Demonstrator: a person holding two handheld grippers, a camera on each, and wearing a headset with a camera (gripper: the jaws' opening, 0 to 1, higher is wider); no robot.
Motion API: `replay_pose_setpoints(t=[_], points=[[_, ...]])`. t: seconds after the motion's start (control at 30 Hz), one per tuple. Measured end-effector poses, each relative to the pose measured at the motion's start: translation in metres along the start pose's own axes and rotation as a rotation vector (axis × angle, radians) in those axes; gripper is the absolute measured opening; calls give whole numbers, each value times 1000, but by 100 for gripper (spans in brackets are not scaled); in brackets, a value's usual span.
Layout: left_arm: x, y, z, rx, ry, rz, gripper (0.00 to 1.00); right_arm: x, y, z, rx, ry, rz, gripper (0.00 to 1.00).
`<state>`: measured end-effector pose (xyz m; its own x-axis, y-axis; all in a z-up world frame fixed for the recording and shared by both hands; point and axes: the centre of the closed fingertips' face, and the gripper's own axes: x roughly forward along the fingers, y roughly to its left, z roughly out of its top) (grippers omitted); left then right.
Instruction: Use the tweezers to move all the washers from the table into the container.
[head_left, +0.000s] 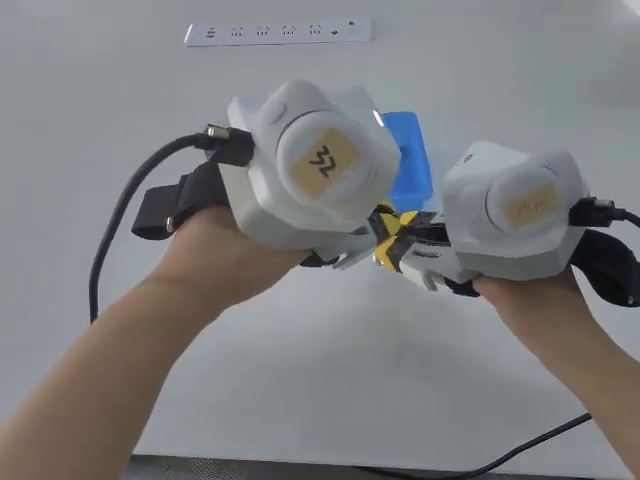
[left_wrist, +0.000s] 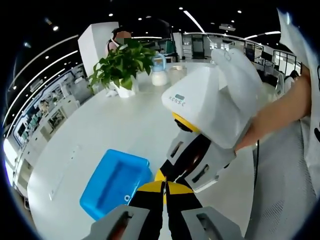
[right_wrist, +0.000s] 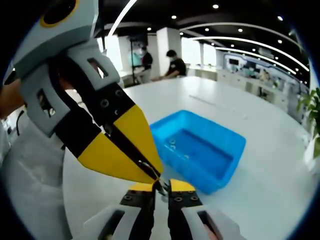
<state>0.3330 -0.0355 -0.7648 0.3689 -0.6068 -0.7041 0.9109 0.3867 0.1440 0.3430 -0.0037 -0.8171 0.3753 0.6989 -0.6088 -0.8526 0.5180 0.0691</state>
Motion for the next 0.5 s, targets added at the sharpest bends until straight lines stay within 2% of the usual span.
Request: replay_pose_setpoints(t=[0.1, 0.27, 0.5], points=[[-2, -1, 1, 4, 2, -4, 0, 0, 1, 0, -28, 12, -10, 5], [-8, -2, 3, 16, 6, -2, 0, -3, 4, 5, -21, 9, -2, 4], [-21, 3, 18, 44, -15, 14, 0, -13, 3, 22, -26, -18, -13, 4]])
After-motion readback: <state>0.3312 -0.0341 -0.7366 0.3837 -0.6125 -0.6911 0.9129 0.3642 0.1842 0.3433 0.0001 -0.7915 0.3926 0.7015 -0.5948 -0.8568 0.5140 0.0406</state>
